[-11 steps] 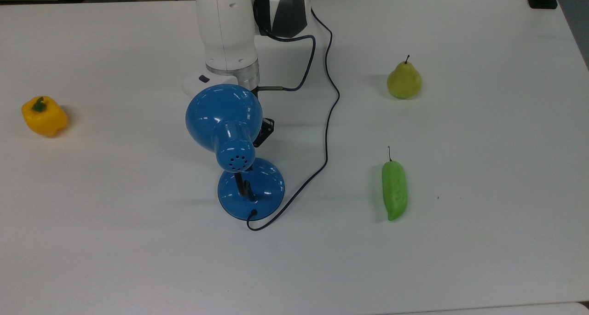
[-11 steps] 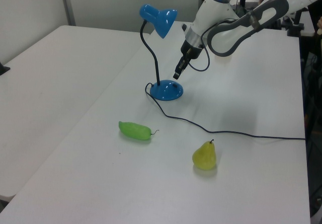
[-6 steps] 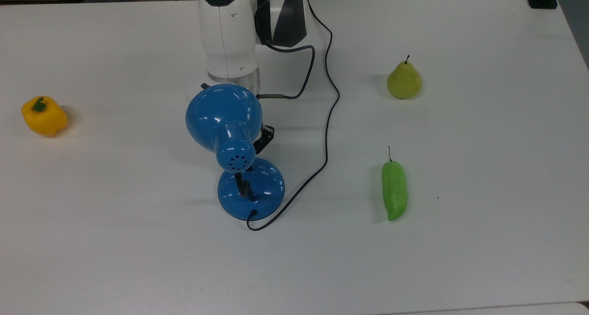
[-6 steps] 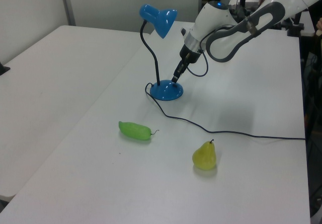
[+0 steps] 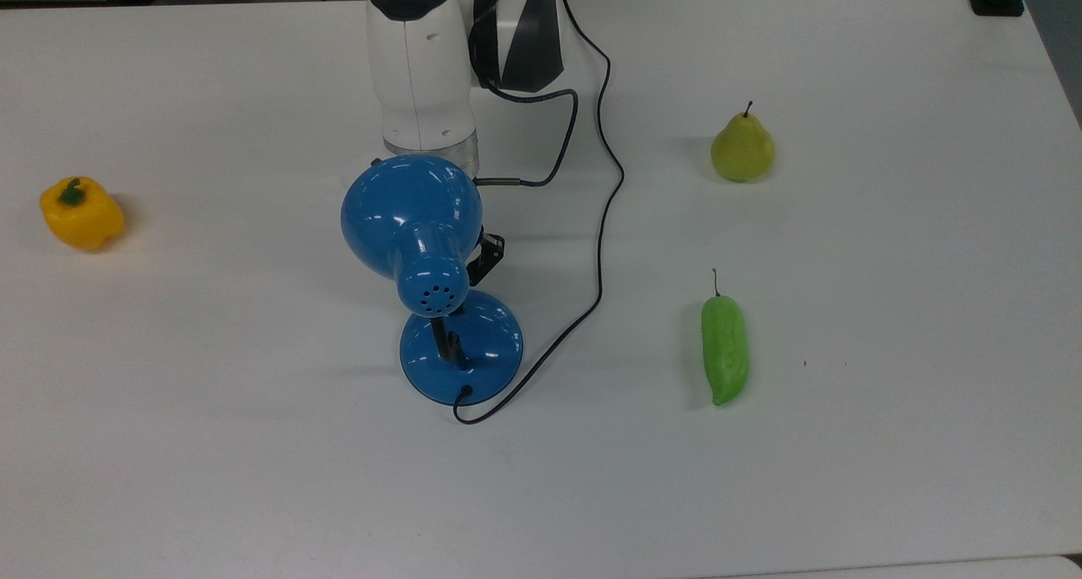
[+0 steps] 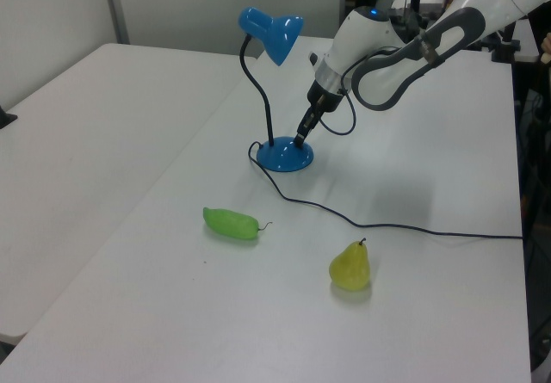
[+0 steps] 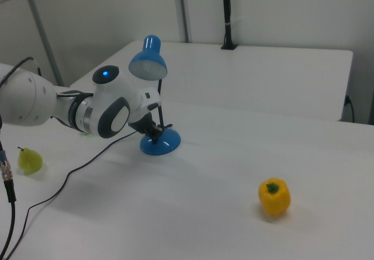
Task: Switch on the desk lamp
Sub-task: 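Press the switch on the lamp base with the gripper fingertips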
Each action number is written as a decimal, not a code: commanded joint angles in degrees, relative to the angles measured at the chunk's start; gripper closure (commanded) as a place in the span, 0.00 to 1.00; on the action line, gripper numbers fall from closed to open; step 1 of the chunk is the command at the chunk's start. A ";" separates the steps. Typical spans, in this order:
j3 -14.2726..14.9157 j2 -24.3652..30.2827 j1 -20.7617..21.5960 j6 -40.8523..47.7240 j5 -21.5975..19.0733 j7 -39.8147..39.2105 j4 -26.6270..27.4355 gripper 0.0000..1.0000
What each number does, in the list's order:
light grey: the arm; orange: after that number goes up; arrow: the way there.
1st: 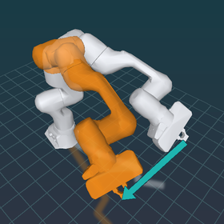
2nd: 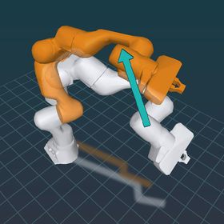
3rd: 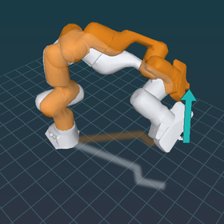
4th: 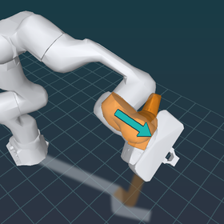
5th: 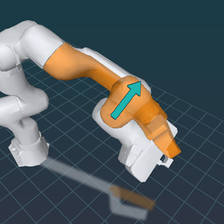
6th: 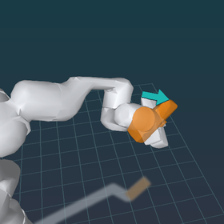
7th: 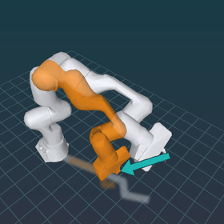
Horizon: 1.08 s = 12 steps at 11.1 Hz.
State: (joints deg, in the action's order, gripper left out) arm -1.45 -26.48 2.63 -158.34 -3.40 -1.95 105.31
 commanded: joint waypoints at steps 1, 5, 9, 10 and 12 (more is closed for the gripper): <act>0.66 -1.02 0.97 -3.19 -0.20 -1.13 0.16 1.00; 0.66 -1.64 0.97 -3.55 -0.12 -1.13 0.16 1.00; 0.57 -2.34 1.06 -3.55 1.12 -1.13 0.25 1.00; 0.57 -2.26 1.06 -3.55 1.12 -1.13 0.25 1.00; 0.57 -0.60 1.15 -2.77 1.03 -0.70 0.95 1.00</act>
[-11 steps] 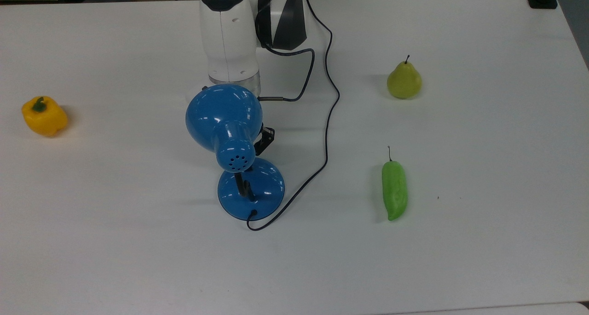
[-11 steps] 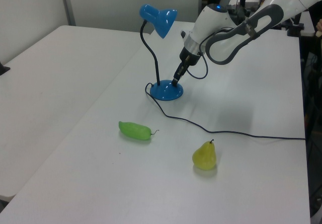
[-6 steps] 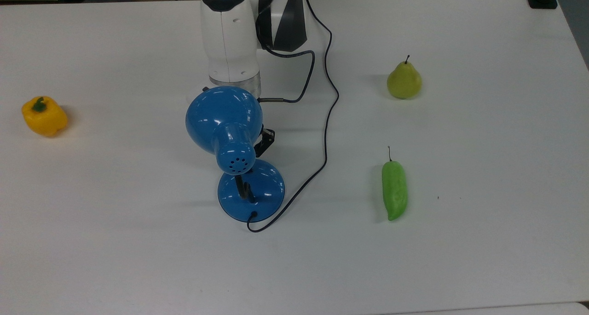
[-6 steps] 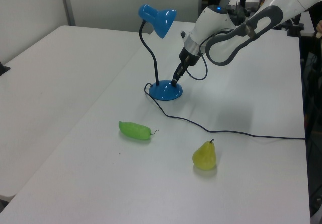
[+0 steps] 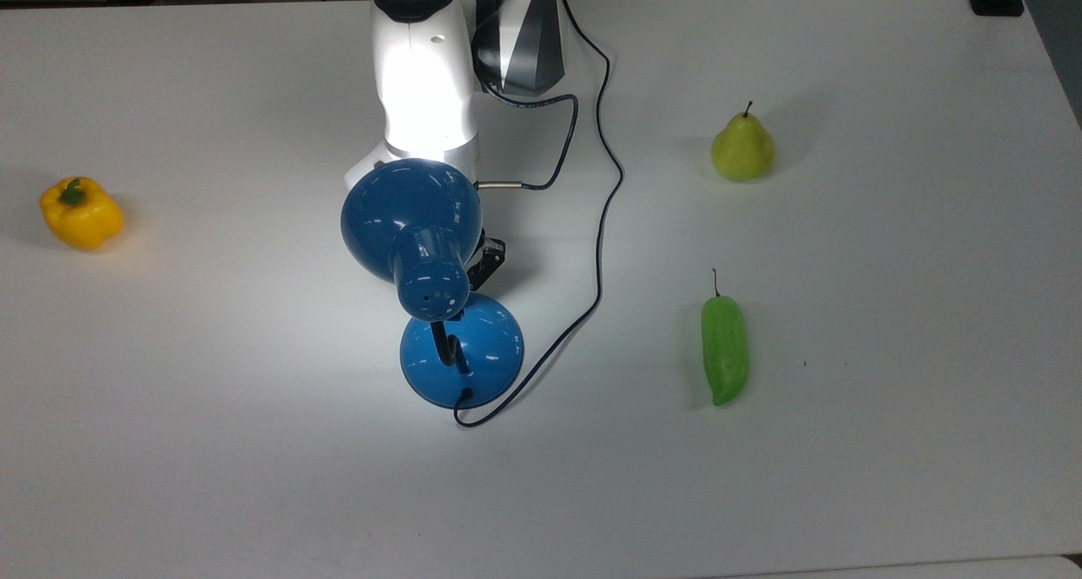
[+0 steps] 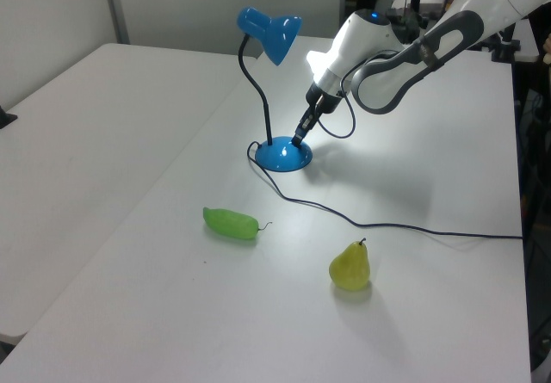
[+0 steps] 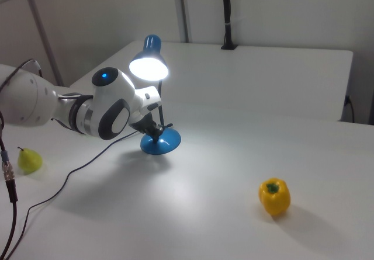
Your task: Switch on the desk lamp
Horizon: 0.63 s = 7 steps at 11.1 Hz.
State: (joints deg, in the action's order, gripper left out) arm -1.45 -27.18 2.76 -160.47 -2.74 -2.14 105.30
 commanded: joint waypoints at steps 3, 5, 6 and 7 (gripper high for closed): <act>0.40 8.52 1.10 2.77 0.28 -0.15 7.19 1.00; 0.05 11.61 1.10 12.33 0.28 -0.75 7.02 1.00; 0.05 13.36 1.19 16.73 0.28 -0.85 7.11 1.00; -0.13 14.60 1.54 21.47 0.28 -0.24 6.85 1.00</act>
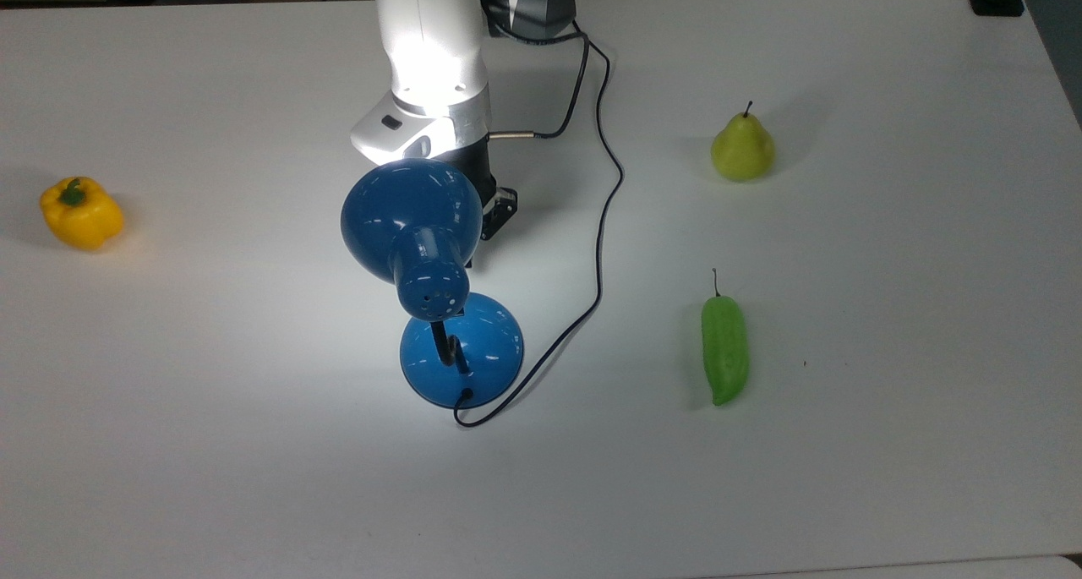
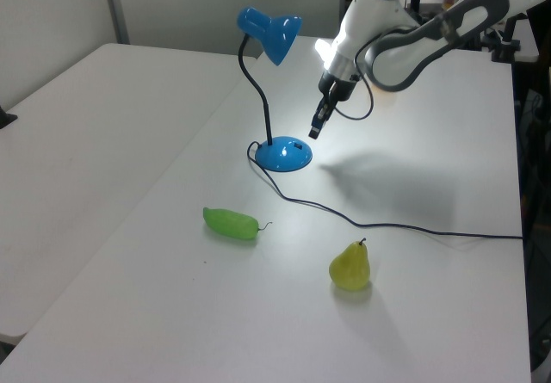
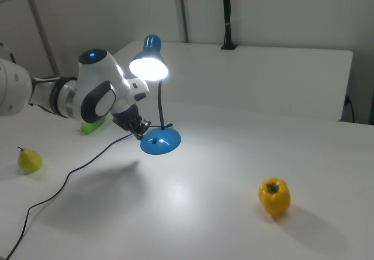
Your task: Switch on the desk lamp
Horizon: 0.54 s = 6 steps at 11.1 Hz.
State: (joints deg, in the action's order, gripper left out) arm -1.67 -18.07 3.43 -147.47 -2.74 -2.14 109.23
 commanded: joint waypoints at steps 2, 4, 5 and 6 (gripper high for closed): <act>0.09 8.30 2.54 18.21 0.19 -0.14 2.92 0.99; 0.18 12.16 2.55 28.94 0.11 -0.06 2.39 0.66; 0.61 14.01 2.55 32.21 0.11 -0.23 2.39 0.48; 0.62 15.42 2.55 35.03 0.11 -0.32 2.31 0.24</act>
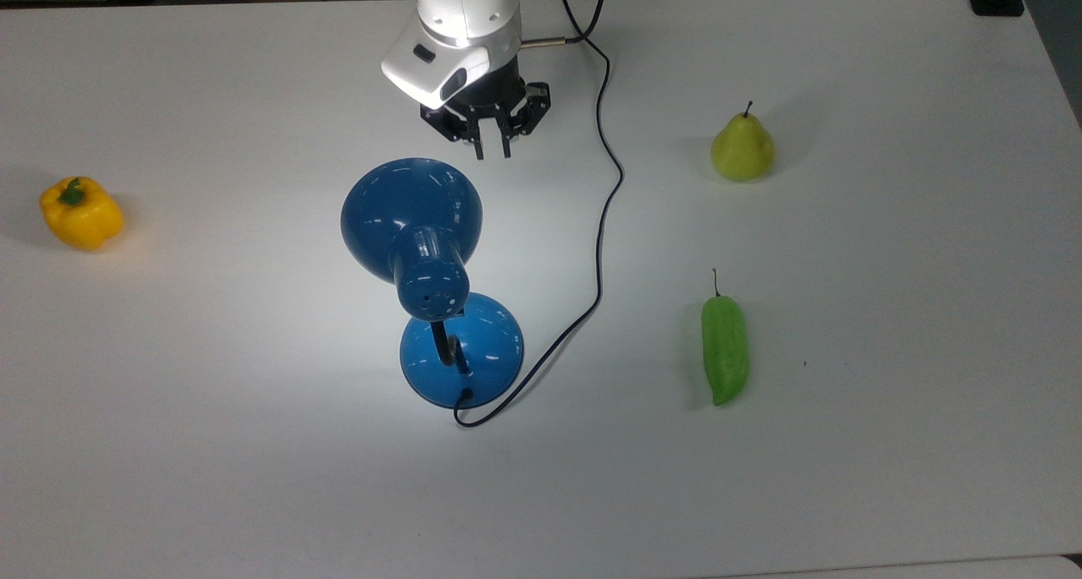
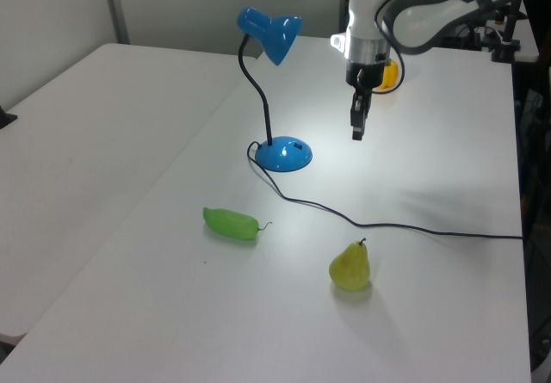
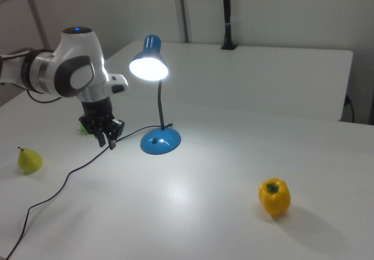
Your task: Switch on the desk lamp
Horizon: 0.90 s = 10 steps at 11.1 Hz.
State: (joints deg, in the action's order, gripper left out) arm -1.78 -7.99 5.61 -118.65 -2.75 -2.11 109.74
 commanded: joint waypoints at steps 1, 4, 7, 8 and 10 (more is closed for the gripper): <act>0.81 6.57 0.36 9.20 0.28 0.00 1.01 0.06; 1.43 8.25 -0.07 22.46 0.28 0.18 -6.00 0.00; 1.69 8.34 0.19 28.29 0.28 5.60 -11.45 0.00; 1.69 8.42 0.19 28.91 0.28 8.15 -13.56 0.00; 1.69 8.60 0.19 31.54 -0.24 11.50 -18.56 0.00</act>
State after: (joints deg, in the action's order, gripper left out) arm -0.49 0.58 5.31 -91.06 -2.75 5.21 96.41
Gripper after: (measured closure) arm 0.000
